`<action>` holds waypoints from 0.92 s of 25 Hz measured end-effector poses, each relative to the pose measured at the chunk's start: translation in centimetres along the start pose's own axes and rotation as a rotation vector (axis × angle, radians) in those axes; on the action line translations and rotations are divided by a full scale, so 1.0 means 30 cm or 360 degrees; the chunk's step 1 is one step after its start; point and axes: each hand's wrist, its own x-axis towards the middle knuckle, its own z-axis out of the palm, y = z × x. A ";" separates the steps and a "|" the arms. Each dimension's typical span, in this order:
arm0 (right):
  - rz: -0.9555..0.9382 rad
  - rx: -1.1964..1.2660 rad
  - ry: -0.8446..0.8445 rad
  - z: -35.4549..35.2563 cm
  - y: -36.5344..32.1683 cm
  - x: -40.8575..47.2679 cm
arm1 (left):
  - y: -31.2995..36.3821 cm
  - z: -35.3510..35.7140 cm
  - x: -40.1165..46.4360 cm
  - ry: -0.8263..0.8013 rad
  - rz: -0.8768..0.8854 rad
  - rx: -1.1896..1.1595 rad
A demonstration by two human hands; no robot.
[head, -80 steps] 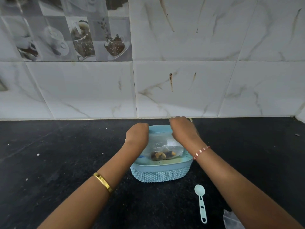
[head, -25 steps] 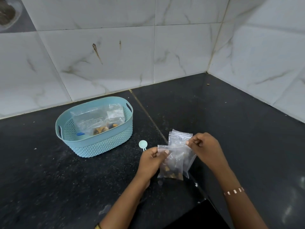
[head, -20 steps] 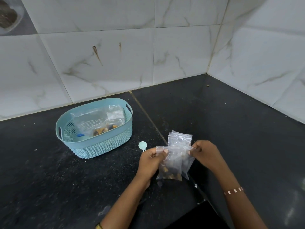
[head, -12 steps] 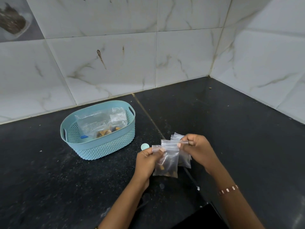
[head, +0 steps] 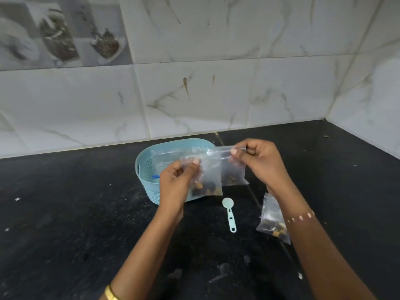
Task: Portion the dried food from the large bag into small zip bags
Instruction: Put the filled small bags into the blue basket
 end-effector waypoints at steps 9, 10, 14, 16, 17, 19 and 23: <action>-0.0081 -0.0210 -0.0228 0.229 0.010 0.279 | 0.078 -0.164 0.222 0.0327 0.0244 0.0355; -0.0057 -0.0278 -0.0263 0.251 0.035 0.298 | 0.066 -0.172 0.243 0.0319 0.0223 0.0450; 0.0086 -0.0589 -0.0491 0.313 0.117 0.345 | 0.018 -0.194 0.314 0.0202 0.0167 0.1233; 0.0182 -0.0782 -0.0688 0.330 0.144 0.357 | 0.004 -0.197 0.343 0.0090 0.0096 0.1606; 0.0222 -0.0856 -0.0783 0.335 0.155 0.364 | 0.000 -0.195 0.359 0.0033 0.0048 0.1753; 0.0293 -0.0941 -0.0903 0.344 0.179 0.376 | -0.005 -0.191 0.379 -0.0054 -0.0027 0.1972; 0.0182 -0.1262 -0.0838 0.347 0.209 0.399 | -0.007 -0.194 0.398 -0.0107 -0.0039 0.2262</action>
